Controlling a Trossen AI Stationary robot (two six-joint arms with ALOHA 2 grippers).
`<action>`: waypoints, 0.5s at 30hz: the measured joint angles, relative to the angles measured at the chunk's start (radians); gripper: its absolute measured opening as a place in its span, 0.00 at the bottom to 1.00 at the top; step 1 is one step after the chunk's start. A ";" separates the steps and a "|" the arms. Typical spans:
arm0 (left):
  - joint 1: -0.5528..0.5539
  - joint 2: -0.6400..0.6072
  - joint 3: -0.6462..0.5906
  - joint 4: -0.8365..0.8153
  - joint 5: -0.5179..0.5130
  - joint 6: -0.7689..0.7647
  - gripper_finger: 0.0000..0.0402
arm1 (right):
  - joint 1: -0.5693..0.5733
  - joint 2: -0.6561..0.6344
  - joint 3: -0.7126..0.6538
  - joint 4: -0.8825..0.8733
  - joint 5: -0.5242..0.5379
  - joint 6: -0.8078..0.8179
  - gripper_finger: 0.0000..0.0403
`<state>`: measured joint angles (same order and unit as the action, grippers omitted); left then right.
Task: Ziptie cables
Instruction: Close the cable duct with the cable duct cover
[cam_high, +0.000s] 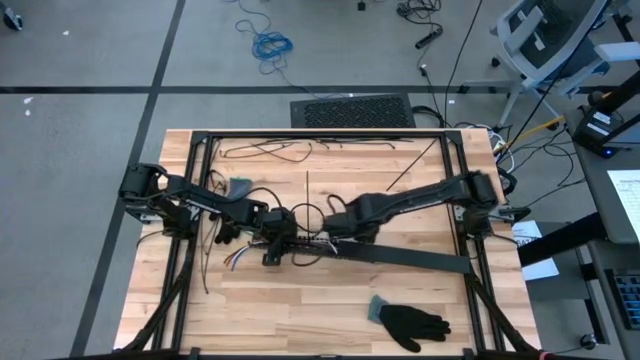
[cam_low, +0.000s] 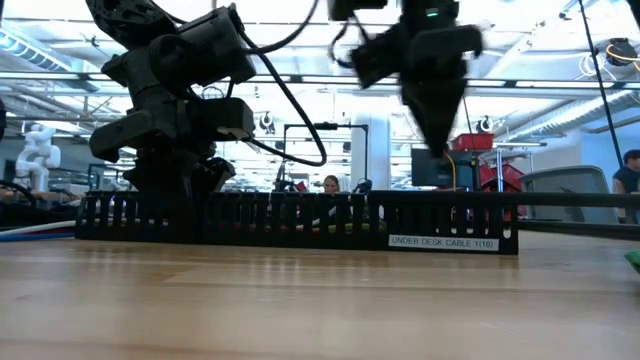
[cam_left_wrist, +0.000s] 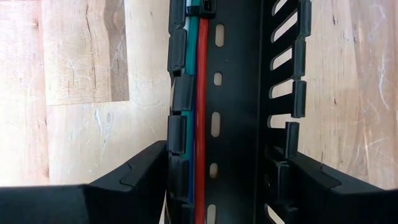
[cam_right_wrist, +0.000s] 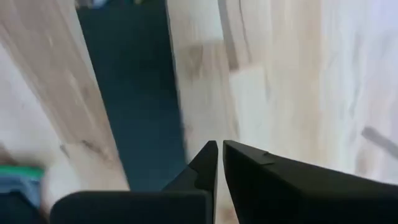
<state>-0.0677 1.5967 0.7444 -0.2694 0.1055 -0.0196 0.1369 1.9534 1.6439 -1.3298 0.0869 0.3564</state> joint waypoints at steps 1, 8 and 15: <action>0.000 0.000 0.000 0.000 0.000 0.000 0.59 | 0.002 -0.034 -0.048 0.020 -0.004 0.029 0.04; 0.000 0.000 0.000 0.000 -0.001 0.000 0.59 | 0.001 -0.344 -0.356 0.318 -0.083 0.194 0.04; 0.001 0.000 0.000 0.003 -0.002 0.000 0.59 | 0.027 -0.334 -0.399 0.344 -0.087 0.274 0.00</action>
<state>-0.0670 1.5967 0.7441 -0.2665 0.1040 -0.0200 0.1640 1.6198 1.2450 -0.9859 0.0000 0.6301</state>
